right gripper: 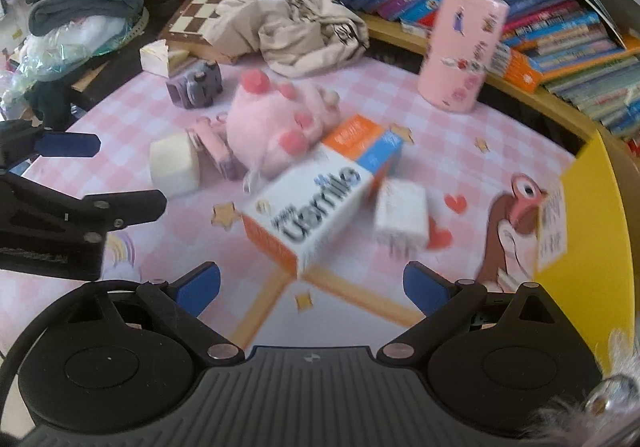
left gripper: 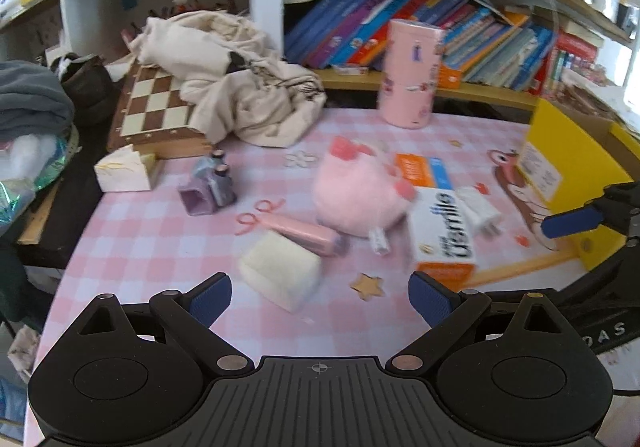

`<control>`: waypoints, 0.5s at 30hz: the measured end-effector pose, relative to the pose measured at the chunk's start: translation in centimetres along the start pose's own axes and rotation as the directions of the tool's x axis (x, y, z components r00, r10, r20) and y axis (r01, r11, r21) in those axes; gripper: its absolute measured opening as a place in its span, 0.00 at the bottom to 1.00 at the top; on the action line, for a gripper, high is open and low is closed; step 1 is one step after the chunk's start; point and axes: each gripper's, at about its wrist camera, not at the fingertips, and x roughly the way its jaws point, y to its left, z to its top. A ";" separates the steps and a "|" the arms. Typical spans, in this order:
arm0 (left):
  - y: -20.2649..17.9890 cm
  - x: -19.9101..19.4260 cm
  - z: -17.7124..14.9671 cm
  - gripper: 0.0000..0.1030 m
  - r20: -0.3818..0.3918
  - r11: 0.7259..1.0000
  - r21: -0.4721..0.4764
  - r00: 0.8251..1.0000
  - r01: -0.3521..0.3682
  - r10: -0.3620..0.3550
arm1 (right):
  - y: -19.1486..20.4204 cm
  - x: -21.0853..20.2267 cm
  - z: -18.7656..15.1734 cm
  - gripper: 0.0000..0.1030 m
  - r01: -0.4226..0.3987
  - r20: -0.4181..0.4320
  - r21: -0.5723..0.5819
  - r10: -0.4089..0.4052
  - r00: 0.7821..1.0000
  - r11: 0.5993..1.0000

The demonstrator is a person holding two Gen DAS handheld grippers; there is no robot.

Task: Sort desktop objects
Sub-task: 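Move both tools toward the usmile toothpaste box and white foam block, then grasp the usmile toothpaste box with the right tool while the left tool grasps the white foam block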

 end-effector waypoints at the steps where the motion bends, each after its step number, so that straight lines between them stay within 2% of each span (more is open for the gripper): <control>1: 0.3 0.4 0.2 0.94 -0.002 1.000 0.002 1.000 -0.005 0.005 | 0.0 0.3 0.4 0.96 -0.003 0.006 0.005 0.003 1.000 1.000; 9: 1.8 3.9 1.0 0.93 -0.032 0.999 0.031 0.999 -0.031 0.032 | -0.8 3.6 3.5 0.95 -0.036 -0.004 0.116 0.037 0.999 0.993; 15: 1.8 5.5 1.3 0.81 -0.061 0.998 0.064 0.998 -0.029 0.033 | -1.8 6.2 4.1 0.90 -0.064 -0.058 0.246 0.080 0.995 0.967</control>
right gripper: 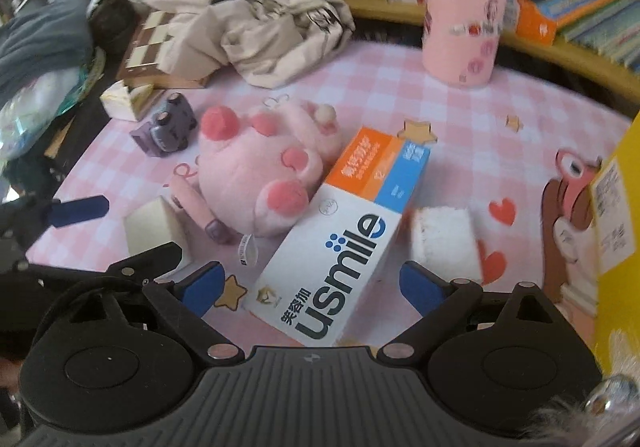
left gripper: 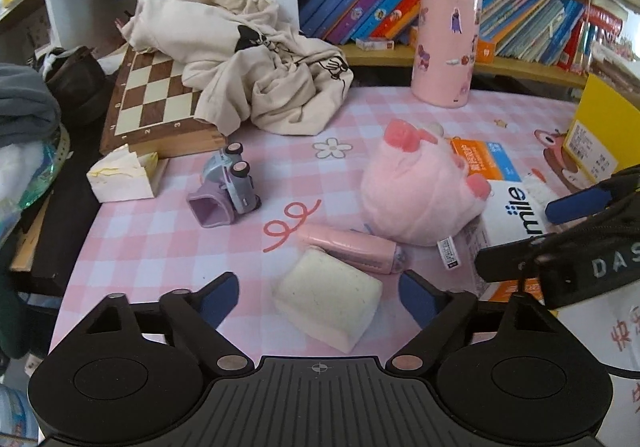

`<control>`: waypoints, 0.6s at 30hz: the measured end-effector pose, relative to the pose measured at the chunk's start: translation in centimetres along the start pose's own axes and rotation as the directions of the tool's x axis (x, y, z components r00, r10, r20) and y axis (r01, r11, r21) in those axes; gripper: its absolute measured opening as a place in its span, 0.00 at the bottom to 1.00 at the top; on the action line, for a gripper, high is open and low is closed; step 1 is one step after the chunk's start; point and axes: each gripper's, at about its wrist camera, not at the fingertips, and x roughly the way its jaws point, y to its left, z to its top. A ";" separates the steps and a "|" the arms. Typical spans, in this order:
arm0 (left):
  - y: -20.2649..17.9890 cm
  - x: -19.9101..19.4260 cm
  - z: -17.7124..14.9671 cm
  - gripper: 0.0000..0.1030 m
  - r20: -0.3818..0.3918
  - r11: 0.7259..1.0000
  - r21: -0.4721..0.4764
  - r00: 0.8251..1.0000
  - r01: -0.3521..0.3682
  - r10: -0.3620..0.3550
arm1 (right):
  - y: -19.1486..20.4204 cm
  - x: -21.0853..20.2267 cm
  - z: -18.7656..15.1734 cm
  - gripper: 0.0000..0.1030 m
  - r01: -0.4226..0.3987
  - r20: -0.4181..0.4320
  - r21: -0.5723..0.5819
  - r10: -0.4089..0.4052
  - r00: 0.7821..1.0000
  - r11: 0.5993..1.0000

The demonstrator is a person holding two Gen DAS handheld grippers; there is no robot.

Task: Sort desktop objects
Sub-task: 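Grasp the usmile toothpaste box with the right tool while the left tool grasps the white foam block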

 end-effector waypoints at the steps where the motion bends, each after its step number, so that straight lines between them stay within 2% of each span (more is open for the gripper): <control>1: 0.0 0.2 0.0 0.80 -0.004 1.000 0.003 1.000 0.007 -0.007 | -0.2 0.4 0.0 0.86 0.000 -0.012 0.022 0.000 1.000 1.000; 6: -0.6 1.2 -0.1 0.70 -0.029 0.999 0.032 0.999 0.029 -0.028 | -1.3 1.6 -0.2 0.74 -0.024 -0.042 0.109 0.029 0.999 0.994; 8: -0.5 1.3 -0.1 0.65 -0.028 0.999 0.032 0.999 0.027 -0.027 | -1.3 1.5 -0.3 0.69 -0.039 -0.035 0.109 0.043 0.998 0.993; 10: -0.4 1.3 -0.2 0.58 -0.025 0.999 0.031 0.999 0.026 -0.026 | -1.3 1.2 -0.4 0.67 -0.039 -0.030 0.093 0.042 0.999 0.995; 18: 0.2 0.2 -0.7 0.47 -0.023 0.998 0.006 0.998 0.066 -0.066 | -1.6 -0.8 -2.3 0.57 -0.019 -0.031 -0.004 0.018 0.999 1.000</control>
